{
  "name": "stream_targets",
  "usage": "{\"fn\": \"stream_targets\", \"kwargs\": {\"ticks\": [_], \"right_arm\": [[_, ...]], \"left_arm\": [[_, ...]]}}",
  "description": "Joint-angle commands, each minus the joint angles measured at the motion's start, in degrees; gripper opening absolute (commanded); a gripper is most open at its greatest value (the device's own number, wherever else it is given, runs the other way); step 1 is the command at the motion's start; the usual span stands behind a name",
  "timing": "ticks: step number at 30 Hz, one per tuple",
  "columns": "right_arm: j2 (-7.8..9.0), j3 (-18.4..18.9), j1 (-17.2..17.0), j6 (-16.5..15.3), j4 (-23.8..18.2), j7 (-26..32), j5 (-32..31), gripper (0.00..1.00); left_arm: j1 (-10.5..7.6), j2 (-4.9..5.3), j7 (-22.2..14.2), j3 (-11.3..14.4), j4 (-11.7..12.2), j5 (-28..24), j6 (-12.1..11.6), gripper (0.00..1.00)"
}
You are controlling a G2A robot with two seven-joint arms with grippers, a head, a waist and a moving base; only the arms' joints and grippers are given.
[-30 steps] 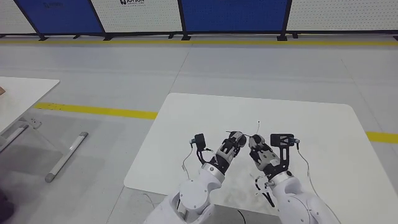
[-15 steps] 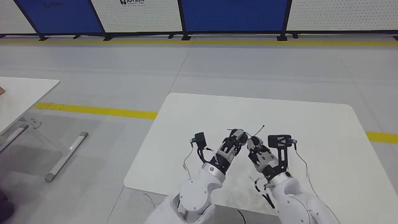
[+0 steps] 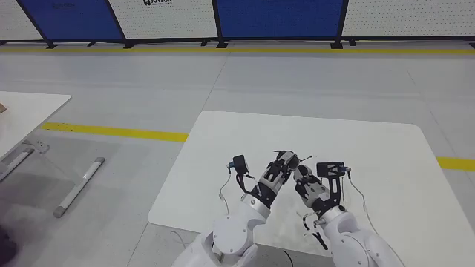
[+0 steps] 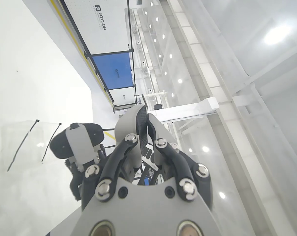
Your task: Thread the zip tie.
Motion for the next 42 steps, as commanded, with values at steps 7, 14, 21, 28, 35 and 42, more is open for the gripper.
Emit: {"fn": "stream_targets", "kwargs": {"ticks": [7,14,21,28,35,42], "right_arm": [[0.01,0.0,0.1,-0.2,0.3,0.4,-0.1,0.0],[0.04,0.1,0.2,-0.5,0.6,0.6,-0.3,0.0],[0.03,0.5,0.3,-0.5,0.8,0.6,0.6,0.0],[0.13,5.7,-1.7,1.3,-2.5,-2.9,8.2,1.0],[0.15,15.2,-6.3,5.5,-5.7,-10.9,19.4,1.0],[0.06,25.3,-10.3,5.7,-7.2,-16.7,31.7,1.0]], "left_arm": [[0.21,-0.03,-0.1,0.1,-1.8,0.7,0.1,0.0],[0.45,-0.06,-0.2,0.0,-2.4,1.0,0.0,0.0],[0.34,-0.11,1.0,-0.1,-2.2,2.9,0.4,0.0],[-0.21,-0.36,5.8,-1.1,1.2,5.2,0.6,0.0],[0.9,-0.43,7.9,-2.8,3.0,4.0,-0.5,0.0],[2.93,-0.41,11.2,-4.7,4.1,4.3,-1.4,0.0]]}}
